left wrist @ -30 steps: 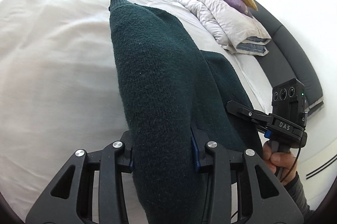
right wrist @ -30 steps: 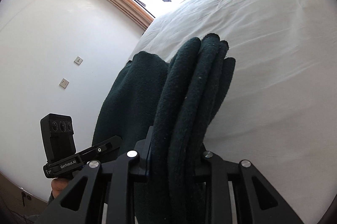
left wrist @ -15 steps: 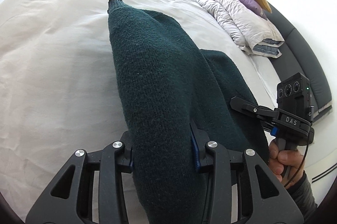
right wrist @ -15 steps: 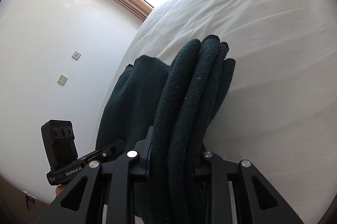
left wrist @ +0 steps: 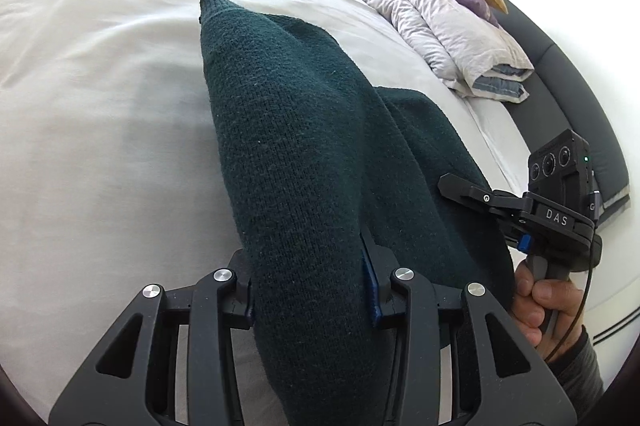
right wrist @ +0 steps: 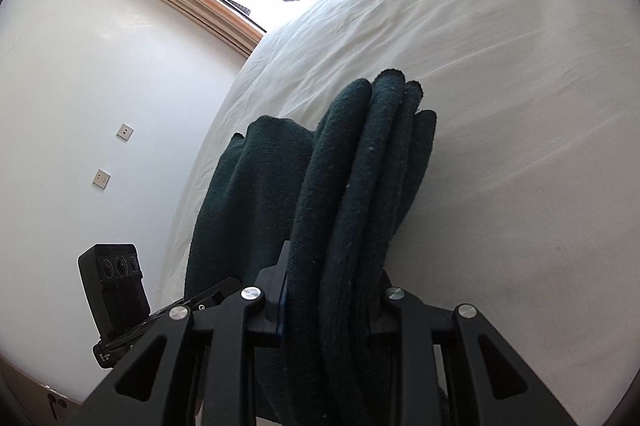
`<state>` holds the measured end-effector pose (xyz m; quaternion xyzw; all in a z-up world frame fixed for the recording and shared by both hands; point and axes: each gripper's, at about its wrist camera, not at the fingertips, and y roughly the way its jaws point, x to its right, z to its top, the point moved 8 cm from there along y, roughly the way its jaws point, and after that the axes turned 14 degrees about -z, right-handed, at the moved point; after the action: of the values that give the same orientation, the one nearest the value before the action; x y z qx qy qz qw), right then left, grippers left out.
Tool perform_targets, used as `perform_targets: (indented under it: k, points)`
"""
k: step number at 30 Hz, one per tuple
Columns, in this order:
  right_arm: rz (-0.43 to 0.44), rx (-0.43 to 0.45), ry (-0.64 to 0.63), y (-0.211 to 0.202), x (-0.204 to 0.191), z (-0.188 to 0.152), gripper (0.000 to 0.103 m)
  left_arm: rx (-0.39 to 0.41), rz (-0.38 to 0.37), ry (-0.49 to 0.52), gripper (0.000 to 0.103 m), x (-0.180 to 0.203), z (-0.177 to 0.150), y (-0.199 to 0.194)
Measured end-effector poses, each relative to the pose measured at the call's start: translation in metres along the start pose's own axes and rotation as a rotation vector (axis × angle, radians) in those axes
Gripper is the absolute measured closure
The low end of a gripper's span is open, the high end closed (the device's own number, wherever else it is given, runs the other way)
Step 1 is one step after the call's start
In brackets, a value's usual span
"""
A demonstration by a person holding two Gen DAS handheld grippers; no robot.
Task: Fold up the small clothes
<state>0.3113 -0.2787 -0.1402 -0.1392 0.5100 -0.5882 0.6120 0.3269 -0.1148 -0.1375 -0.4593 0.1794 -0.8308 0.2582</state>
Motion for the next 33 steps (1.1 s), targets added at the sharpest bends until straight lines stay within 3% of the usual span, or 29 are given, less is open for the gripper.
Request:
perform_targets:
  k: [2, 3, 5, 7, 11, 13, 16, 20, 21, 23, 25, 28, 31, 33]
  points:
    - [-0.047, -0.022, 0.012, 0.019, 0.022, -0.008, 0.068, 0.010, 0.011, -0.017, 0.051, -0.014, -0.005, 0.008]
    - [-0.017, -0.022, 0.053, 0.025, 0.032, -0.012, 0.061, 0.023, -0.012, -0.029, 0.049, -0.018, -0.006, 0.010]
    - [0.070, 0.034, 0.102, 0.019, 0.040, -0.013, 0.061, 0.030, -0.039, -0.028, 0.047, -0.019, -0.007, 0.012]
    - [0.064, 0.048, 0.117, 0.011, 0.042, -0.017, 0.060, 0.025, -0.023, -0.009, 0.043, -0.020, -0.008, 0.005]
    - [-0.065, 0.124, 0.115, -0.030, 0.050, -0.030, 0.040, 0.071, 0.080, 0.059, 0.041, -0.007, -0.015, -0.027]
    - [-0.126, 0.193, 0.111, -0.062, 0.052, -0.040, 0.039, 0.105, 0.174, 0.135, 0.041, 0.008, -0.024, -0.052]
    - [-0.187, 0.308, 0.113, -0.114, 0.046, -0.062, 0.034, 0.201, 0.326, 0.261, 0.036, 0.041, -0.043, -0.096]
    - [-0.292, 0.513, 0.044, -0.190, 0.013, -0.095, 0.018, 0.424, 0.505, 0.434, 0.003, 0.107, -0.075, -0.168]
    - [-0.316, 0.577, 0.020, -0.211, 0.002, -0.104, 0.009, 0.487, 0.528, 0.477, 0.000, 0.126, -0.085, -0.187]
    - [-0.339, 0.692, -0.011, -0.251, -0.018, -0.119, 0.000, 0.596, 0.585, 0.550, 0.000, 0.160, -0.102, -0.220]
    - [-0.356, 0.788, -0.028, -0.288, -0.037, -0.130, 0.000, 0.646, 0.646, 0.563, 0.000, 0.181, -0.116, -0.245]
    - [-0.372, 0.867, -0.055, -0.331, -0.058, -0.148, 0.000, 0.602, 0.690, 0.499, 0.000, 0.191, -0.133, -0.268]
    - [-0.400, 0.947, -0.082, -0.365, -0.078, -0.168, 0.000, 0.575, 0.680, 0.439, 0.000, 0.202, -0.152, -0.281]
    - [-0.468, 0.948, -0.097, -0.373, -0.086, -0.179, 0.000, 0.561, 0.661, 0.408, 0.000, 0.203, -0.167, -0.289]
